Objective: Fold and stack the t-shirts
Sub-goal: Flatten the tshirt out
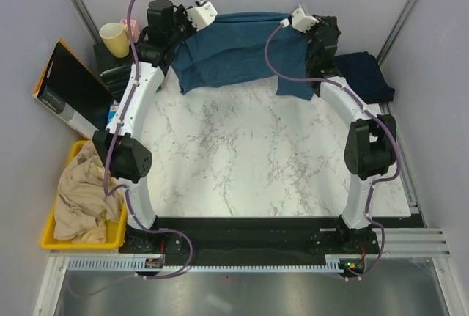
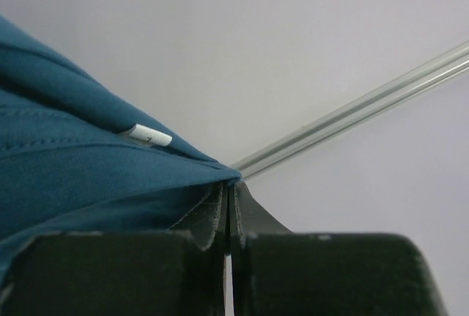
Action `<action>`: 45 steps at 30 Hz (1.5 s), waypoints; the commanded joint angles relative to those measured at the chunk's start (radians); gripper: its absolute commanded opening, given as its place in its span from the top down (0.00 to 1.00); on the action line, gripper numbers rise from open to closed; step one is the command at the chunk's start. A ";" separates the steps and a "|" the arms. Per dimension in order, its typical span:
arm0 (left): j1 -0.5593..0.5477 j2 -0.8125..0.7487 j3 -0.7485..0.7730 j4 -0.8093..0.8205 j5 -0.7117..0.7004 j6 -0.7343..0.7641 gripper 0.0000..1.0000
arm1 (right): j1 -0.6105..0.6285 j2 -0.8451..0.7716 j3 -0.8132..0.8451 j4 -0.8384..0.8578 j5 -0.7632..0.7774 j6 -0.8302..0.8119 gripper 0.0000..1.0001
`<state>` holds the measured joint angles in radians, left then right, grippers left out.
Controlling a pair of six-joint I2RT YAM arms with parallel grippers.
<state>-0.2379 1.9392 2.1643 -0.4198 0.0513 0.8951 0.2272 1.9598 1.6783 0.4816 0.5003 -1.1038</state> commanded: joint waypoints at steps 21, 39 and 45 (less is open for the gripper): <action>-0.128 -0.312 -0.837 -0.404 0.436 -0.033 0.82 | -0.066 -0.295 -0.601 -0.694 -0.220 -0.008 0.53; -0.100 -0.462 -0.733 -0.572 0.423 -0.119 0.62 | -0.040 -0.458 -0.330 -1.461 -0.457 -0.103 0.08; 0.011 -0.531 -0.948 -0.366 0.217 -0.166 0.64 | 0.244 -0.475 -0.330 -1.573 -0.581 0.057 0.11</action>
<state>-0.3019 1.4433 1.3251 -0.9390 0.4320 0.8001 0.2741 1.5227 1.3590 -0.9394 0.0681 -1.1507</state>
